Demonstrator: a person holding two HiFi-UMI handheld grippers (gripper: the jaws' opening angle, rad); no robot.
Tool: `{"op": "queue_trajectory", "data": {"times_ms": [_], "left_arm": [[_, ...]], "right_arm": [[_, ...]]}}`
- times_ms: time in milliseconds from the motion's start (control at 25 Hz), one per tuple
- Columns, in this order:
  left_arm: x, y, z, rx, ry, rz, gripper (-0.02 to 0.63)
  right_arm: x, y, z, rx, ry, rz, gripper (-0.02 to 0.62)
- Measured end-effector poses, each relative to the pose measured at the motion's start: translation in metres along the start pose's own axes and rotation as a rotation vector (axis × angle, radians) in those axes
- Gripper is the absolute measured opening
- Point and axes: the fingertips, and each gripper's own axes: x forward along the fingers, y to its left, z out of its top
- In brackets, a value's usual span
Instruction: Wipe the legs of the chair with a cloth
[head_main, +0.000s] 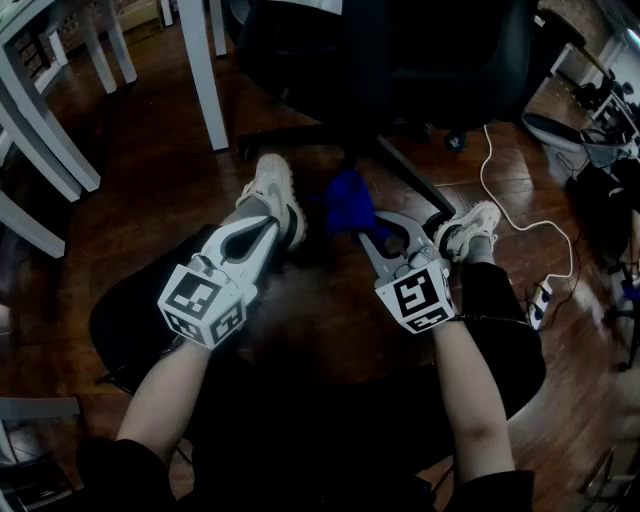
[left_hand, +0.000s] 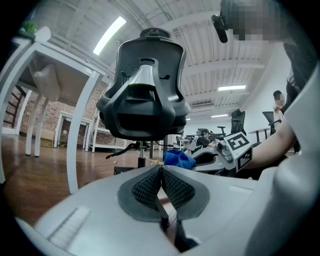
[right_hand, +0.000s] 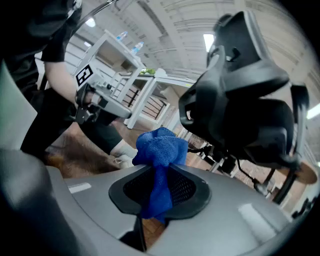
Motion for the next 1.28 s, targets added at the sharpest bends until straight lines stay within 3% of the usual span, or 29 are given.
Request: {"op": "queue_trajectory", "data": {"times_ms": [120,320,480,640,840,1080,1160,1280], "left_arm": [[-0.002,0.011,0.013,0.014,-0.009,0.044,0.005],[0.003,0.041,0.046,-0.062,-0.06,0.157,0.005],[0.0,0.062,0.059,-0.089,-0.109,0.165,0.005],[-0.007,0.089,0.046,-0.009,-0.092,0.163,0.005],[0.015,0.125,0.013,0.043,-0.04,0.22,0.005],[0.04,0.157,0.003,0.102,0.033,0.132,0.005],[0.036,0.165,-0.002,0.093,0.02,0.16,0.005],[0.027,0.166,-0.02,-0.018,-0.018,0.186,0.005]], "right_arm": [[0.021,0.003,0.021,-0.029,0.007,0.022,0.087],[0.046,0.009,0.039,-0.064,0.065,0.03,0.086],[0.06,0.02,0.043,-0.156,0.153,0.047,0.086],[0.093,0.024,0.024,-0.194,0.285,0.03,0.087],[0.138,0.023,0.004,-0.092,0.376,0.001,0.086],[0.188,0.011,-0.004,-0.065,0.427,-0.037,0.086],[0.199,0.006,-0.004,-0.077,0.443,-0.037,0.086],[0.212,0.003,-0.009,-0.086,0.472,-0.046,0.086]]}}
